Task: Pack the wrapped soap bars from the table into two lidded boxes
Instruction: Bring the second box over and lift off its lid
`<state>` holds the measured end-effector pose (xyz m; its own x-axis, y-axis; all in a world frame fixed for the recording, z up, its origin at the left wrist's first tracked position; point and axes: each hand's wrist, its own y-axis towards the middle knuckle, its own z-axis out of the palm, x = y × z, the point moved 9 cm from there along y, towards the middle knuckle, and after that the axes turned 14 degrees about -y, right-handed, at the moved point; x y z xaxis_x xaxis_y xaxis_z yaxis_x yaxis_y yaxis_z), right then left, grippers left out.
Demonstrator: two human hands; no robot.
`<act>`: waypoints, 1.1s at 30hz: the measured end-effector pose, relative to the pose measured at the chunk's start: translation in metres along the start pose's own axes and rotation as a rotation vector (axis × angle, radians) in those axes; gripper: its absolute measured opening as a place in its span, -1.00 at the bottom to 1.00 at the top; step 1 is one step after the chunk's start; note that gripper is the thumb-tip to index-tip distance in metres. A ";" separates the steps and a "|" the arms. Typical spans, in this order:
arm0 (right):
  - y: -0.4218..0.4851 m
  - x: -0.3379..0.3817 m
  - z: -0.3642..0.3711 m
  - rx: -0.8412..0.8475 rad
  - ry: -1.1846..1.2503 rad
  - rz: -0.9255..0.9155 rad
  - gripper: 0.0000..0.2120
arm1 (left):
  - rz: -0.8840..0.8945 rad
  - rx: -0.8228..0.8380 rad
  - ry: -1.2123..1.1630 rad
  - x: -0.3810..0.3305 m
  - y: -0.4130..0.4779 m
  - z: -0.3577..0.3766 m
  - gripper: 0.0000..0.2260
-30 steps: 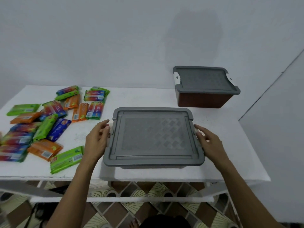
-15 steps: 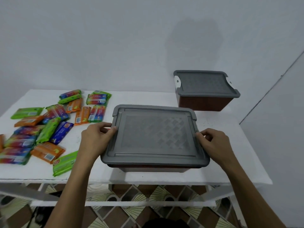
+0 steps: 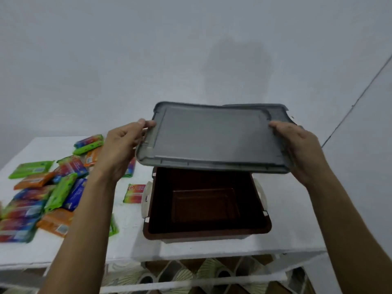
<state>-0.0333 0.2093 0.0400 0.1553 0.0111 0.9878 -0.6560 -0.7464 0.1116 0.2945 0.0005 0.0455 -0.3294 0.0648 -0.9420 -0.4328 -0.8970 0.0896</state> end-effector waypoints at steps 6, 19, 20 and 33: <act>0.044 0.038 -0.019 -0.235 -0.775 -0.446 -0.74 | 0.243 0.133 0.438 0.006 0.068 0.046 -0.76; 0.088 -0.110 -0.033 -0.080 -1.063 -0.231 -0.64 | 0.032 0.362 0.954 0.163 0.128 0.106 -0.72; 0.088 -0.119 -0.033 -0.057 -1.066 -0.214 -0.64 | 0.012 0.362 0.955 0.169 0.128 0.104 -0.74; 0.051 -0.112 -0.033 -0.194 -1.033 -0.115 -0.71 | 0.047 0.270 1.055 0.141 0.093 0.062 -0.79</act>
<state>-0.1082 0.1922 -0.0619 0.7171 -0.5649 0.4082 -0.6903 -0.6564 0.3043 0.1556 -0.0466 -0.0591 0.4797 -0.4906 -0.7275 -0.6511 -0.7548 0.0798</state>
